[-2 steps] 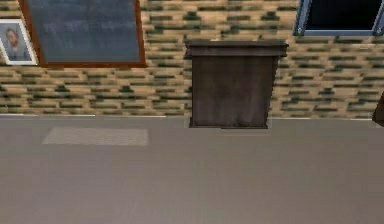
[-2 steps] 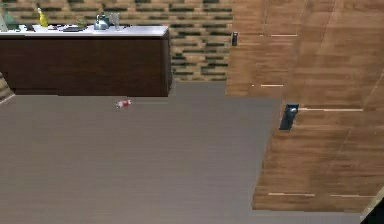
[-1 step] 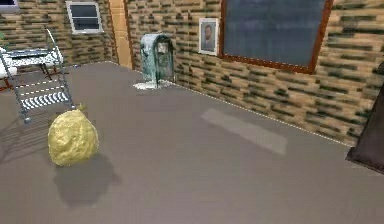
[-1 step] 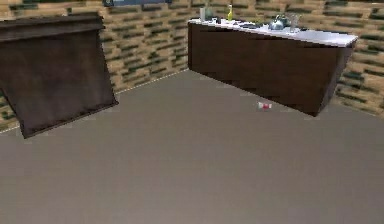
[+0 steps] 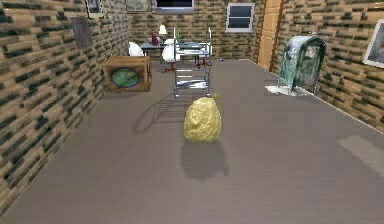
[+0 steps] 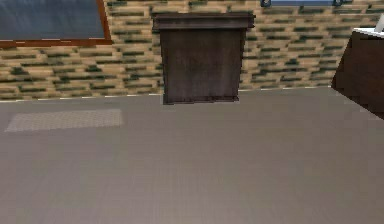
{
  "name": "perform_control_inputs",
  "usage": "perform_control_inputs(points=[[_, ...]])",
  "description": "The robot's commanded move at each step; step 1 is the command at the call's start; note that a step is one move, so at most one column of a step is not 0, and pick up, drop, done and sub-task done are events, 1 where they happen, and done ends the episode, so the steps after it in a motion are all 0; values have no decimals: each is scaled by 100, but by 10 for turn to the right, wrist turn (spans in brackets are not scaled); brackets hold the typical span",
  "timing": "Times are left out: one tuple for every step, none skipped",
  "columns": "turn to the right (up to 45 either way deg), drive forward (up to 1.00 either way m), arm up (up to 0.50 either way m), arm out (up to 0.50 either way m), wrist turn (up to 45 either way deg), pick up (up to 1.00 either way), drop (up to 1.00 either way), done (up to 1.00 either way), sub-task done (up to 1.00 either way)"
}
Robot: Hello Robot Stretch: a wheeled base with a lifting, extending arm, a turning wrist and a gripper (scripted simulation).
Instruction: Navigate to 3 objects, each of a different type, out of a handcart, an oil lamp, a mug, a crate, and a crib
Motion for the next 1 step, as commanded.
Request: perform_control_inputs(points=[[-30, 0, 0, 0, 0, 0, 0, 0, 0]])
